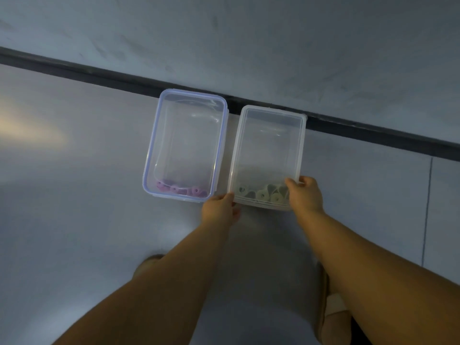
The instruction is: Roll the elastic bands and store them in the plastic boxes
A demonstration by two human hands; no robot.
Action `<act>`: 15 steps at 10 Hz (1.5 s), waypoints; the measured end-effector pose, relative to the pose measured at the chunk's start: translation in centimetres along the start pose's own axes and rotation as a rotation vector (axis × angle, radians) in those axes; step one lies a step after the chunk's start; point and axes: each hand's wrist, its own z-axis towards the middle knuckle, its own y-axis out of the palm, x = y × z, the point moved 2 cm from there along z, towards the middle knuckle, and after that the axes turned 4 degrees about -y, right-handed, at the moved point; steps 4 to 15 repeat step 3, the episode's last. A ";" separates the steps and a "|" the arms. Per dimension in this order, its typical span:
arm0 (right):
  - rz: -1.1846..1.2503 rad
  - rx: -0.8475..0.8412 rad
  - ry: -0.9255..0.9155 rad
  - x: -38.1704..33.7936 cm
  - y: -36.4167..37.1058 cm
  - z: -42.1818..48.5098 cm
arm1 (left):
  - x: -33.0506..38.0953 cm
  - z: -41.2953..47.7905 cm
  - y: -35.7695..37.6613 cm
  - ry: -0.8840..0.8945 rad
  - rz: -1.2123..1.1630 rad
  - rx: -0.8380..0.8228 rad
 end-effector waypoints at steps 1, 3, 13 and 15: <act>-0.037 0.102 -0.066 -2.2 -1.4 -0.9 | 1.3 -1.7 -0.5 -0.103 0.160 -0.018; 0.062 -0.080 -0.197 -9.0 -4.5 -4.8 | 7.8 -8.0 -0.8 -0.070 0.337 -0.116; 0.062 -0.080 -0.197 -9.0 -4.5 -4.8 | 7.8 -8.0 -0.8 -0.070 0.337 -0.116; 0.062 -0.080 -0.197 -9.0 -4.5 -4.8 | 7.8 -8.0 -0.8 -0.070 0.337 -0.116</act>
